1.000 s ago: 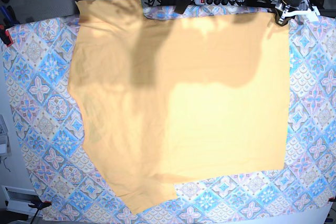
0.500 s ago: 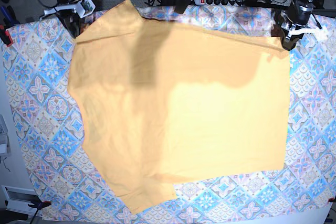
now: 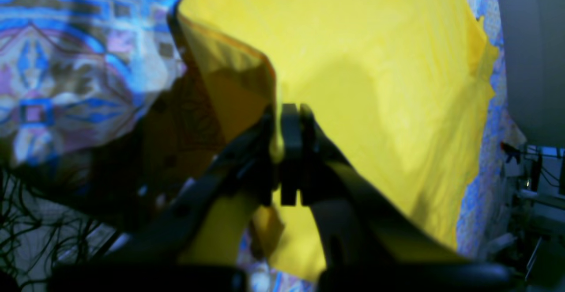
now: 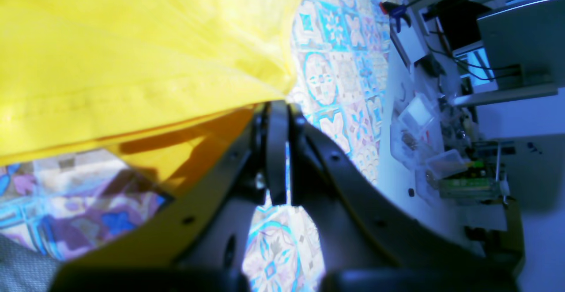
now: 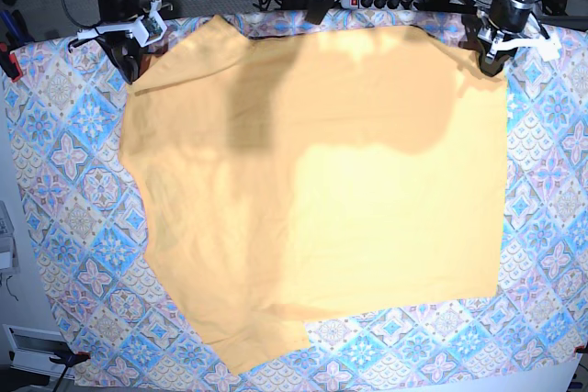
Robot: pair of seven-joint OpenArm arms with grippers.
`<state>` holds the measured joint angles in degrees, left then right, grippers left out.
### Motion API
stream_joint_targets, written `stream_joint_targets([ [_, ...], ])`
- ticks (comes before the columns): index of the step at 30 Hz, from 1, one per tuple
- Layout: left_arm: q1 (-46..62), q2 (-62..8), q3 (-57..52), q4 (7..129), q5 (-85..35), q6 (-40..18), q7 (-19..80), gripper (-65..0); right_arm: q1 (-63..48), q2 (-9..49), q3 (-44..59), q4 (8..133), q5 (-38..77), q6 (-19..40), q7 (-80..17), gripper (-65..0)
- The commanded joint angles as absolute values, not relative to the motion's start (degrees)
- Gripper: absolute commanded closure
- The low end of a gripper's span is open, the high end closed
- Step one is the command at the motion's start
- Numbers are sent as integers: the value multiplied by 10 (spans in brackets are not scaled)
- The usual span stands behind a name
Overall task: Fold the T-shirt properly
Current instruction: 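Lower both grippers and regrasp the shirt edge further along the body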
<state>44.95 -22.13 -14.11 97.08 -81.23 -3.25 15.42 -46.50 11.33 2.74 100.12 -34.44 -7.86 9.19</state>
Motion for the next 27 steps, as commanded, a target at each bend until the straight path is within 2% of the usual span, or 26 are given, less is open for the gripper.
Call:
stream_joint_targets([
  [1, 446, -233, -148, 980, -815, -42, 142, 0, -458, 116, 20, 1011, -344, -87, 104, -3],
  [12, 367, -234, -181, 975, -815, -42, 142, 0, -341, 116, -22, 1013, -344, -87, 19, -3],
  [22, 289, -233, -187, 914, -814, -42, 142, 0, -226, 116, -42, 997, -343, -86, -33, -3],
  [27, 242, -232, -186, 888, -814, -42, 143, 0, -183, 116, -45, 951, -343, -57, -33, -2],
])
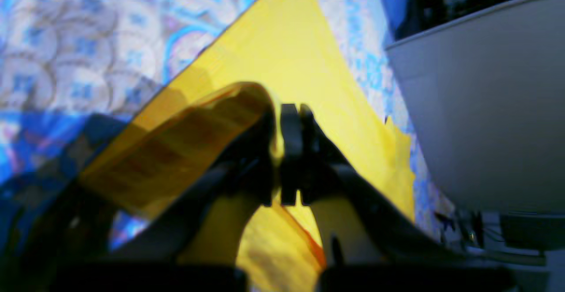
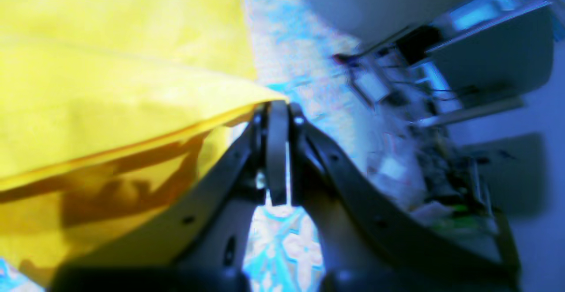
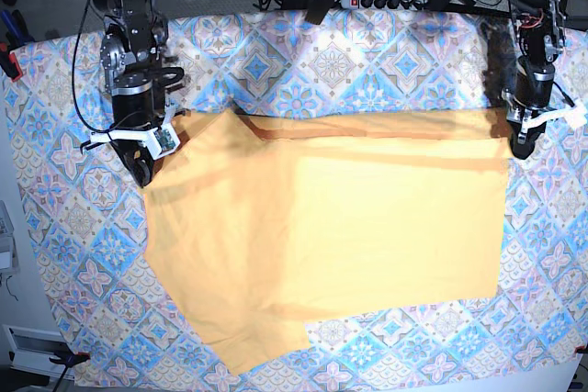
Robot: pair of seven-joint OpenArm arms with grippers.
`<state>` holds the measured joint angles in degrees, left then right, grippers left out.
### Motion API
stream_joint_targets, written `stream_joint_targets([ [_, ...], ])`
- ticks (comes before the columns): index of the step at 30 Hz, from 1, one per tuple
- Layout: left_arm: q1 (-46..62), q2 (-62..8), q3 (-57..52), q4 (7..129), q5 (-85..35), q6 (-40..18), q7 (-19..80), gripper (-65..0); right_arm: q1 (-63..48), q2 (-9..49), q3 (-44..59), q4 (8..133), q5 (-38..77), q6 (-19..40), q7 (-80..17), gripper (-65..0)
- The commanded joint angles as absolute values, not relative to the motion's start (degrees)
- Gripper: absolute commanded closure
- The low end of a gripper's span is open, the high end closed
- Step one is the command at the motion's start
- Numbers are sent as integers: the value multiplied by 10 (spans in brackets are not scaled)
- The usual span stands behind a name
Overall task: Fold the T-shirt properly
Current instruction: 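Lower both grippers and regrasp the shirt edge further along the body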
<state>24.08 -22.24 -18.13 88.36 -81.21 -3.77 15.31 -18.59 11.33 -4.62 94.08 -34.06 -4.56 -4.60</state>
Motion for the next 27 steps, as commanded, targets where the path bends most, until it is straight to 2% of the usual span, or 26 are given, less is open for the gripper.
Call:
stream_joint_targets([
  [1, 232, -232, -184, 874, -813, -42, 144, 0, -177, 116, -45, 942, -343, -55, -33, -2],
  [11, 137, -230, -163, 788, -808, -42, 183, 0, -118, 114, -63, 856, -343, -54, -29, -2],
  [22, 84, -218, -123, 770, -713, -42, 180, 0, -67, 113, -105, 777, -343, -57, -32, -12],
  [24, 84, -218, -122, 770, -700, -42, 182, -9, -70, 113, -105, 784, -344, -58, -32, -52],
  [27, 97, -218, -124, 770, -693, -42, 182, -101, -70, 113, -102, 792, -344, -73, -32, -145],
])
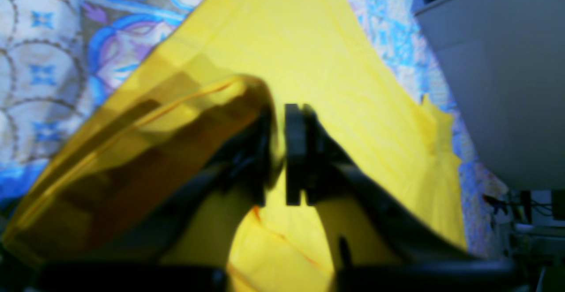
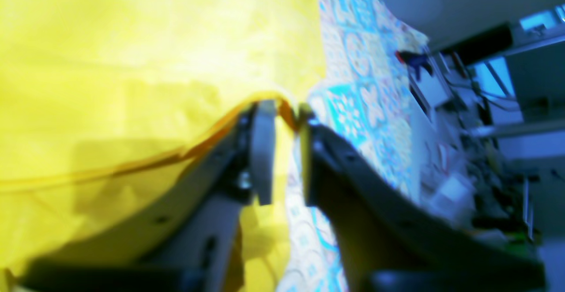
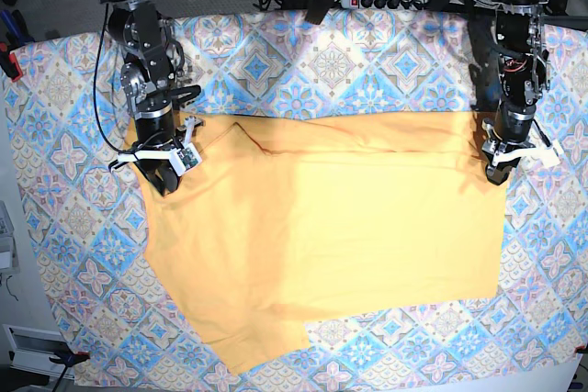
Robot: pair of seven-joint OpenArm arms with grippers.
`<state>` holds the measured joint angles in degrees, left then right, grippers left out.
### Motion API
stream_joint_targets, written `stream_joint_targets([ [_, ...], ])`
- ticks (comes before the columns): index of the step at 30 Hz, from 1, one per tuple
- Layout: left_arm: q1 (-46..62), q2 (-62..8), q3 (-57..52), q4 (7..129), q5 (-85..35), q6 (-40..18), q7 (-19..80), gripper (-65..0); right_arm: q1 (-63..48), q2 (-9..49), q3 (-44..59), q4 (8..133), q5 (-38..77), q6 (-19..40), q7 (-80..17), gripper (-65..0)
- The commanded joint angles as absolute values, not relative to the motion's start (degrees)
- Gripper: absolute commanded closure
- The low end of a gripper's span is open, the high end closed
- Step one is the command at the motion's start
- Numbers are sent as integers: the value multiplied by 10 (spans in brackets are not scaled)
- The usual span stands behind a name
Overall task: Fold the T-shirt properly
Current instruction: 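Lower both grippers and regrasp the shirt edge further along the body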
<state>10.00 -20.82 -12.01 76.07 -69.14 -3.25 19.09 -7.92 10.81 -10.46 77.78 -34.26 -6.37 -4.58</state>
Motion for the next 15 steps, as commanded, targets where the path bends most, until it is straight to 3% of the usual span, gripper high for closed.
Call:
stream_joint_targets([
  [1, 100, -218, -125, 770, -694, -42, 182, -136, -71, 113, -104, 792, -344, -82, -32, -177],
  [4, 110, -218, -126, 771, -697, -42, 182, -200, -73, 113, -105, 793, -344, -97, -33, -223],
  [15, 183, -218, -126, 865, -708, -43, 183, -206, -178, 135, -104, 875, -344, -98, -62, -225],
])
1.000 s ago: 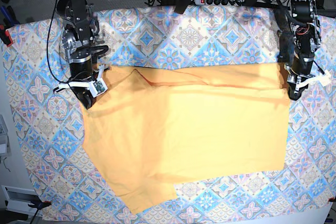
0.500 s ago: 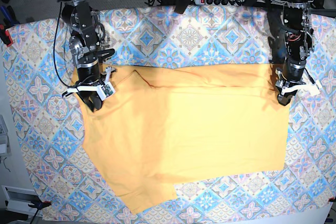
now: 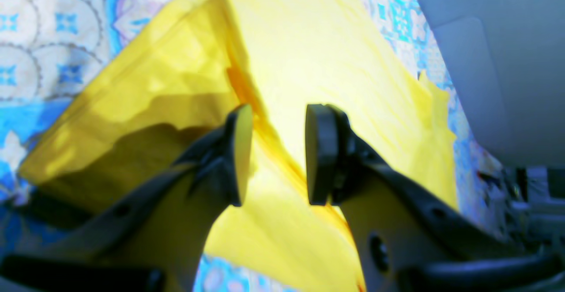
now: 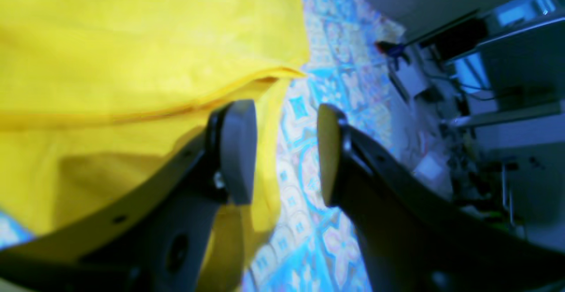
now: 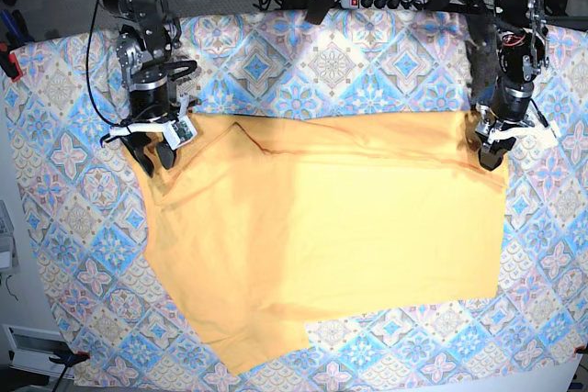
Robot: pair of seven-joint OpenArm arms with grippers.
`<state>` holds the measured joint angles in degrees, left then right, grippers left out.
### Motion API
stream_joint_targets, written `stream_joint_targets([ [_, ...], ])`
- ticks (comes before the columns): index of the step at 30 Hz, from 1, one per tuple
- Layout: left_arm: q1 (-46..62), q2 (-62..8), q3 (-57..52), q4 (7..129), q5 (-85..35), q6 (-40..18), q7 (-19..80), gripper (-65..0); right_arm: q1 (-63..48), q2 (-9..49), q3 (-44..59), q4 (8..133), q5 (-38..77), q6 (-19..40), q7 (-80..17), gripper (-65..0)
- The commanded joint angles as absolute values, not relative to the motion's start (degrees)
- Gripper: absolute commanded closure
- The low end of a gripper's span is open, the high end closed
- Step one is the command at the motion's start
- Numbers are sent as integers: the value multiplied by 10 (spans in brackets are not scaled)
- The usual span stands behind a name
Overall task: Fold the T-shirt properly
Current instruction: 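Lower both grippers and regrasp the shirt edge further along the body, then drag the held shirt edge toward the robot base with both grippers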
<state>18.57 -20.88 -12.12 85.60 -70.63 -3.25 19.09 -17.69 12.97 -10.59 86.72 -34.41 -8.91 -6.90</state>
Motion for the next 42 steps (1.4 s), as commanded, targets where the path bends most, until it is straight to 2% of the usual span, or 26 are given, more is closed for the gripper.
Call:
stream_joint_targets([
  [1, 195, -218, -126, 877, -708, -43, 183, -205, -189, 140, -105, 886, -344, -98, -74, -225],
  [11, 275, -216, -127, 894, -815, -43, 180, -205, -269, 167, -106, 924, -344, -98, -88, -224],
  [18, 283, -210, -128, 810, -850, -46, 183, -205, -276, 167, -106, 924, -344, -98, -88, -224],
  [42, 167, -210, -123, 679, -850, -47, 184, -202, -284, 167, -106, 925, -345, -98, -86, -224],
])
